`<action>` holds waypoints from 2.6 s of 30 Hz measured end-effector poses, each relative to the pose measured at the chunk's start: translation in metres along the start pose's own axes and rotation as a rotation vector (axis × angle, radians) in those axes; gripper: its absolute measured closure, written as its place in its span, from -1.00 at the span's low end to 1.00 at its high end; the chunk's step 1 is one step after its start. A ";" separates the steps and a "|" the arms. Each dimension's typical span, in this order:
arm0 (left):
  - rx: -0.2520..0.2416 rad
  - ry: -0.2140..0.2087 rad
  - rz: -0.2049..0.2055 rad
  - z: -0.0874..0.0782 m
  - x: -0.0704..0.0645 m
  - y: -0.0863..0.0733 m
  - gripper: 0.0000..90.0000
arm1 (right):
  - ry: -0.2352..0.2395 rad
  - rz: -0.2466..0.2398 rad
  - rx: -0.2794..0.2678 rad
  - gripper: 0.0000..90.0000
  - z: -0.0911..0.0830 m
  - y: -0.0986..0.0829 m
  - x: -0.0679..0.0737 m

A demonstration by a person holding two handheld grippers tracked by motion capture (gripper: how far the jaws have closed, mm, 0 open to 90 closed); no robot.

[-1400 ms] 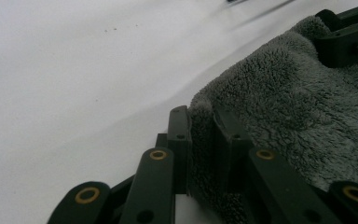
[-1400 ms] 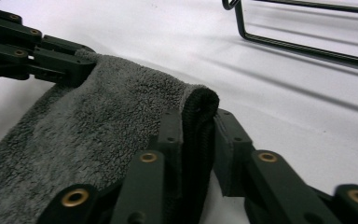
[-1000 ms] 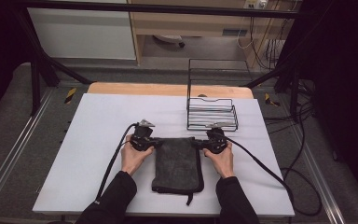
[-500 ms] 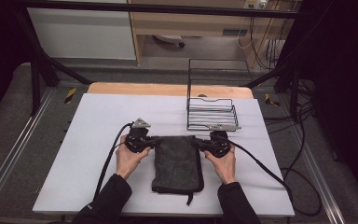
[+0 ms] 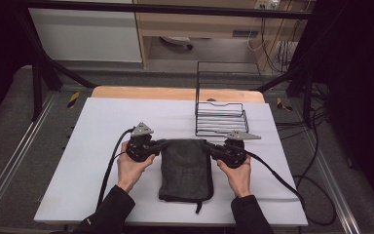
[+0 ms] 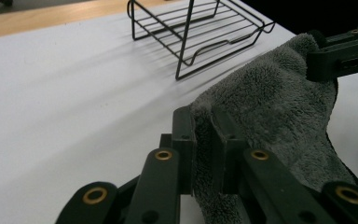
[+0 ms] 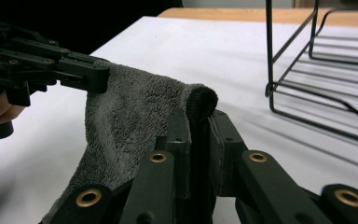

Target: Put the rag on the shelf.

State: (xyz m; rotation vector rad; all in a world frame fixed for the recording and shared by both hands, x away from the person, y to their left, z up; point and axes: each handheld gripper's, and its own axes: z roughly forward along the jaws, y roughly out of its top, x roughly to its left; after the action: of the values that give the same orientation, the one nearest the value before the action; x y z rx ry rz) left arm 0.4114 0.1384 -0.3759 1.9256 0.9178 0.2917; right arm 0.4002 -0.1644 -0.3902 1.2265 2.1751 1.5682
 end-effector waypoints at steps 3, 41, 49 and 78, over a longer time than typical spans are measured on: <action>-0.021 0.000 0.009 -0.006 -0.004 0.003 0.81 | -0.002 -0.016 -0.024 0.80 -0.006 0.003 0.005; -0.365 -0.031 0.113 -0.028 -0.060 0.087 0.81 | -0.127 -0.154 -0.374 0.80 -0.097 0.057 0.026; -0.433 -0.036 0.113 -0.024 -0.072 0.108 0.81 | -0.178 -0.175 -0.469 0.81 -0.112 0.071 0.025; -0.582 -0.047 0.136 -0.019 -0.087 0.179 0.81 | -0.248 -0.210 -0.651 0.81 -0.141 0.132 0.019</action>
State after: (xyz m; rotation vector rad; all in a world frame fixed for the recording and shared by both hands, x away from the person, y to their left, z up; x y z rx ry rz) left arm 0.4263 0.0421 -0.2017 1.4464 0.5849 0.5276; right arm 0.3734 -0.2365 -0.2121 0.8874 1.4100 1.7189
